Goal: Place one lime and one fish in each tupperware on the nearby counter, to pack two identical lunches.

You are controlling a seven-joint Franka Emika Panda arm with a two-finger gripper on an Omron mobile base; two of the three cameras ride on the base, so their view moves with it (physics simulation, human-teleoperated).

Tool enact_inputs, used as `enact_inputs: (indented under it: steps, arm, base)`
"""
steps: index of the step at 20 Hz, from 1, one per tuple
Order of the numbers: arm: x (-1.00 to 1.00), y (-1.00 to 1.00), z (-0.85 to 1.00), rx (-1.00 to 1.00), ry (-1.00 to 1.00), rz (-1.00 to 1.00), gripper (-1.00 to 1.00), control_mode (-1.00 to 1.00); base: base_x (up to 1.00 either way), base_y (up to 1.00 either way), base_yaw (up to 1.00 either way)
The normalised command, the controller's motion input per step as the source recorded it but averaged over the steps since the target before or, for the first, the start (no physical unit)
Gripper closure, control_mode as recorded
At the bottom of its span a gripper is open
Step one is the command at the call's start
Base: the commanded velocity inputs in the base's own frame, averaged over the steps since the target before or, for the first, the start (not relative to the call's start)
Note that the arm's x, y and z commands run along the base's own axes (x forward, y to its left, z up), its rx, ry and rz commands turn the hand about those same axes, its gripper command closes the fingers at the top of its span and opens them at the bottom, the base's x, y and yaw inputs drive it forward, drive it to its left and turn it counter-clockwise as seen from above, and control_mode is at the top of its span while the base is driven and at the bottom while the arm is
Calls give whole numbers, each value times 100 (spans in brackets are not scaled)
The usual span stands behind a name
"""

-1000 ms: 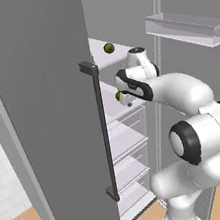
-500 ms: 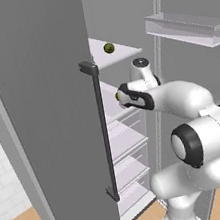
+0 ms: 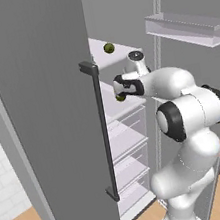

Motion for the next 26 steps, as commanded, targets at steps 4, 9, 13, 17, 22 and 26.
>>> enact_inputs:
  steps: [4, 9, 13, 17, 22, 26]
  arm:
    - [28, 0, -12, 0, -10, 0, -100, -100]
    - [33, 0, -43, 0, -11, 0, -100, -100]
    - [50, 0, -35, 0, -4, 0, -100, -100]
    - [44, 0, -10, 0, -1, 0, -100, -100]
    - [29, -3, 13, 0, 14, 0, -100, -100]
    - [24, -1, 4, 0, 33, 0, -100, -100]
  base:
    - [0, 0, 0]
    - [0, 0, 0]
    - [0, 0, 0]
    - [0, 0, 0]
    - [0, 0, 0]
    - [0, 0, 0]
